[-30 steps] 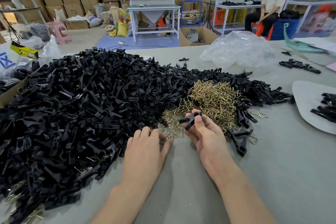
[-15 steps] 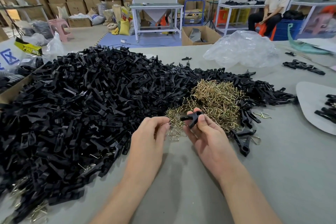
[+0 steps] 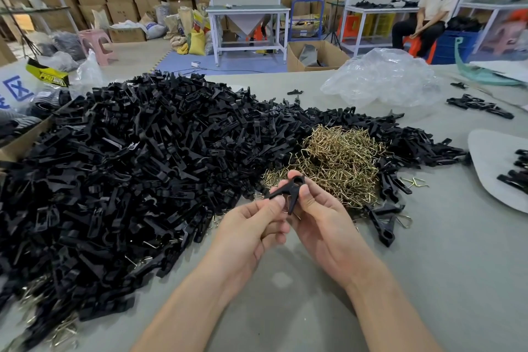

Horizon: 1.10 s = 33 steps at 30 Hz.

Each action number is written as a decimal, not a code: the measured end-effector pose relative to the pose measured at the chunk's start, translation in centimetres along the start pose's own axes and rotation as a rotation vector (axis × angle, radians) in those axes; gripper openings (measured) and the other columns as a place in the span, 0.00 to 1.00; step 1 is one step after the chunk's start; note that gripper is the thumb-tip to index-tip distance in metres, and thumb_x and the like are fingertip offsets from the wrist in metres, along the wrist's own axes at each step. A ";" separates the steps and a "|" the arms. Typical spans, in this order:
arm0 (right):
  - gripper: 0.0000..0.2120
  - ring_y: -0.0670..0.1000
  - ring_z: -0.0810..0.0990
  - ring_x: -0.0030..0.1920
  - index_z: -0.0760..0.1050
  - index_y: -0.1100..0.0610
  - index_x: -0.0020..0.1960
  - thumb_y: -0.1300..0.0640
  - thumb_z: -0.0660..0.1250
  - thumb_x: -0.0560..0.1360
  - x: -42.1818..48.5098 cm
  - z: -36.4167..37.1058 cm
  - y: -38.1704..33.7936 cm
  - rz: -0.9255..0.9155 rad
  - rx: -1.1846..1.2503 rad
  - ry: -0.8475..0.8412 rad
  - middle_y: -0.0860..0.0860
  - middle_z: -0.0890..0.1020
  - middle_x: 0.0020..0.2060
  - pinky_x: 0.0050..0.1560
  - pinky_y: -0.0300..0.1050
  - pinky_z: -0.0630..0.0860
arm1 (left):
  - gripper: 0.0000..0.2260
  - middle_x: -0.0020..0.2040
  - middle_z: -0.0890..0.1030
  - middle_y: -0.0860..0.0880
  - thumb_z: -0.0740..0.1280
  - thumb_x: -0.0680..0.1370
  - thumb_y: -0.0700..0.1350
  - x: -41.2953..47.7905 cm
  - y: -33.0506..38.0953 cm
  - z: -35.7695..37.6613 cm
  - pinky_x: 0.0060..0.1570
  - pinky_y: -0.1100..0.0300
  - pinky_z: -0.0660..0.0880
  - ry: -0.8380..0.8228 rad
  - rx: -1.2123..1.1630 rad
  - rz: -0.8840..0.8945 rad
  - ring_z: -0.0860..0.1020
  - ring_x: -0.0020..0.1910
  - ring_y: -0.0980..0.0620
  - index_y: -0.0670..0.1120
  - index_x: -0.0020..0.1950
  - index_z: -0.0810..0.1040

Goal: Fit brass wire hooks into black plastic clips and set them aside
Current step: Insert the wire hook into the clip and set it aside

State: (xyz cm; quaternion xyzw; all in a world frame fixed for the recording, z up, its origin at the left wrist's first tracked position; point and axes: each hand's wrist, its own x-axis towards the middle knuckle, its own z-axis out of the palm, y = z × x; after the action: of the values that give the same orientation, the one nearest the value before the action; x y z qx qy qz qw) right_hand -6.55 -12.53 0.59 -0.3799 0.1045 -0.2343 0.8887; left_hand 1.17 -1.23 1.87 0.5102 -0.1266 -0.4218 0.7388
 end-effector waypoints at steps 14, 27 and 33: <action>0.15 0.54 0.84 0.45 0.80 0.58 0.60 0.58 0.63 0.76 -0.2 -0.1 -0.3 0.019 0.020 0.004 0.59 0.85 0.47 0.50 0.46 0.83 | 0.03 0.38 0.83 0.42 0.72 0.70 0.39 0.4 -1.2 0.2 0.37 0.61 0.81 -0.107 -0.220 0.011 0.83 0.35 0.51 0.40 0.41 0.85; 0.13 0.49 0.75 0.33 0.75 0.54 0.38 0.58 0.60 0.80 0.9 0.4 1.2 -0.018 0.088 0.354 0.51 0.75 0.32 0.40 0.41 0.75 | 0.13 0.58 0.78 0.55 0.57 0.84 0.55 0.3 -4.7 1.5 0.51 0.56 0.72 0.159 1.268 0.524 0.78 0.56 0.53 0.53 0.65 0.71; 0.14 0.52 0.84 0.39 0.76 0.53 0.36 0.57 0.60 0.79 0.5 0.3 1.4 0.000 0.022 0.355 0.52 0.79 0.34 0.39 0.43 0.81 | 0.16 0.68 0.73 0.50 0.52 0.85 0.49 0.0 -4.6 2.5 0.49 0.55 0.72 0.148 1.477 0.566 0.78 0.59 0.47 0.47 0.71 0.65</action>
State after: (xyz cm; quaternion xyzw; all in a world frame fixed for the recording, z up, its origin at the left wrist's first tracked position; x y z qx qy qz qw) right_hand -5.54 -11.68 -0.21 -0.3228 0.2569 -0.2988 0.8605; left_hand -2.69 -3.40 -0.93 0.8434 -0.4489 0.0101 0.2950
